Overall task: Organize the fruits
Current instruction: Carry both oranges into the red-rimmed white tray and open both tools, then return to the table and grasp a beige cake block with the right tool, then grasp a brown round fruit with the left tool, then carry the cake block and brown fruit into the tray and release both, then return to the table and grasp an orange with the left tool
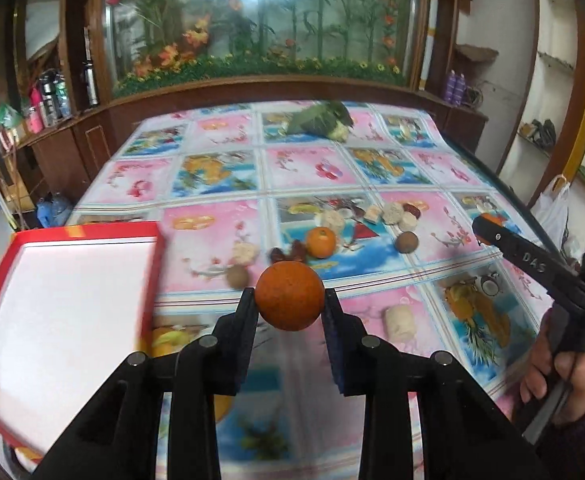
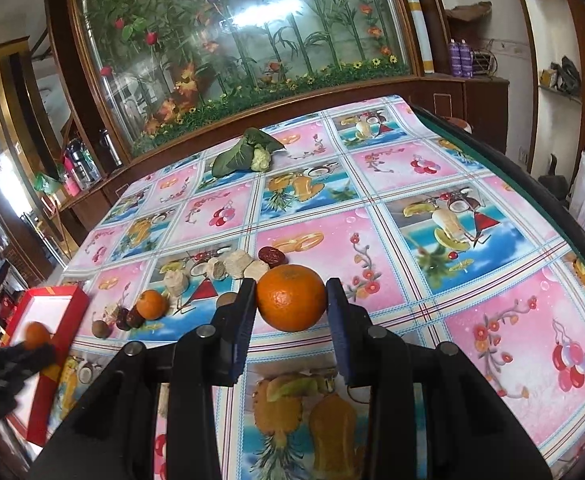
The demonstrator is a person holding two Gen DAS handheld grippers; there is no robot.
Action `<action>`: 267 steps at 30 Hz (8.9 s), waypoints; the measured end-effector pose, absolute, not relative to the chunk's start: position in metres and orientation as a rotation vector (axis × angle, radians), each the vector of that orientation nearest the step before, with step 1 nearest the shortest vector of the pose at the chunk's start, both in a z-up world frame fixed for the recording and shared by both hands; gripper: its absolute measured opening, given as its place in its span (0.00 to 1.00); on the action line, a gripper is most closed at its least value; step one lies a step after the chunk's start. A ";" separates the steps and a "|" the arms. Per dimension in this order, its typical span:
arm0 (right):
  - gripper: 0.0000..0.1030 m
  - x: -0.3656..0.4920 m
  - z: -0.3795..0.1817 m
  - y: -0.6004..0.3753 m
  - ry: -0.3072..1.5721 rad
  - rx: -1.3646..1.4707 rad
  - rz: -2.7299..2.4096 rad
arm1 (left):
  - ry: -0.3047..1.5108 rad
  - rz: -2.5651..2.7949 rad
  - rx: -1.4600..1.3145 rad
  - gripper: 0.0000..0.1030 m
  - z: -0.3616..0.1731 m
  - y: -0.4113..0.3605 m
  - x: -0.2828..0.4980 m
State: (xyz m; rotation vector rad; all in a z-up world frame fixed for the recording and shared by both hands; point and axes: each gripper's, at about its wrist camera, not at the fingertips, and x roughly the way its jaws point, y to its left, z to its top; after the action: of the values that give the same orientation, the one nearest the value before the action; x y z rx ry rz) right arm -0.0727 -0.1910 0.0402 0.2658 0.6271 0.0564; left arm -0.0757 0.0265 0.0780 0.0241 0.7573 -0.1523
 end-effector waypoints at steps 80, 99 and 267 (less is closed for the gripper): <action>0.59 -0.117 0.034 -0.110 0.840 0.132 0.310 | 0.826 -0.036 0.158 0.81 0.078 0.082 -0.105; 0.29 -0.056 0.030 -0.113 0.818 0.166 0.288 | 0.904 -0.072 0.180 0.81 0.052 0.046 -0.031; 0.55 -0.005 0.014 -0.176 0.885 0.362 0.184 | 0.932 -0.455 0.210 0.29 0.014 -0.035 0.043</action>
State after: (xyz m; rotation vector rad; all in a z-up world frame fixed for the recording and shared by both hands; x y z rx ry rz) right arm -0.0054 -0.1759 0.0143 0.3619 0.8850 0.1844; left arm 0.0426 -0.0350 0.0137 0.2104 0.9323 -0.4551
